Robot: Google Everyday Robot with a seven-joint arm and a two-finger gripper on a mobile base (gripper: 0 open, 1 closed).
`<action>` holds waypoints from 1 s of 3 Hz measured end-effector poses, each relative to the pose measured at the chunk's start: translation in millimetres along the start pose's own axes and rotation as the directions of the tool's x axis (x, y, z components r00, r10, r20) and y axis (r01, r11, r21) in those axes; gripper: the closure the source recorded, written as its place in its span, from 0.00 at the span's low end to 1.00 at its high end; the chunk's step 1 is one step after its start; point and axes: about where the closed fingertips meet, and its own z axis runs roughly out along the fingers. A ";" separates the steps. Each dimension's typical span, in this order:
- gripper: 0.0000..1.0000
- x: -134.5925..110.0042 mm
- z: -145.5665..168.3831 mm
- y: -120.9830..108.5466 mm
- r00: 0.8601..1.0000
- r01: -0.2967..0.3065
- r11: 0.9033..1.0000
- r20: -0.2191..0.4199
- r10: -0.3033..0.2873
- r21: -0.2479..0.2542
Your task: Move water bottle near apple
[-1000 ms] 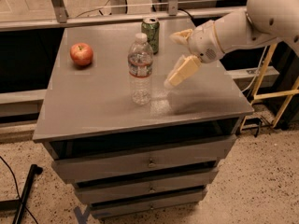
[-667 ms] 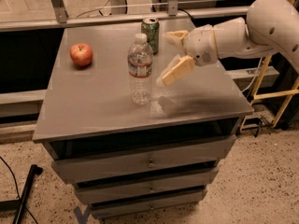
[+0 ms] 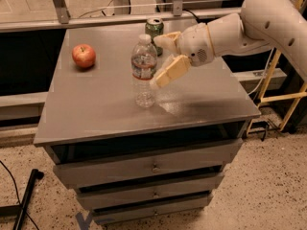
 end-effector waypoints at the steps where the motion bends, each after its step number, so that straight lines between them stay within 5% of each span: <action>1: 0.00 -7.8 12.2 4.3 1.000 -0.025 0.999 0.004 0.025 -0.043; 3: 0.48 -15.0 30.2 -4.0 0.994 -0.042 0.996 0.097 0.049 -0.074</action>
Offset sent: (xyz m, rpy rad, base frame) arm 0.0060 0.0334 0.0032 0.0893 0.0780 0.0473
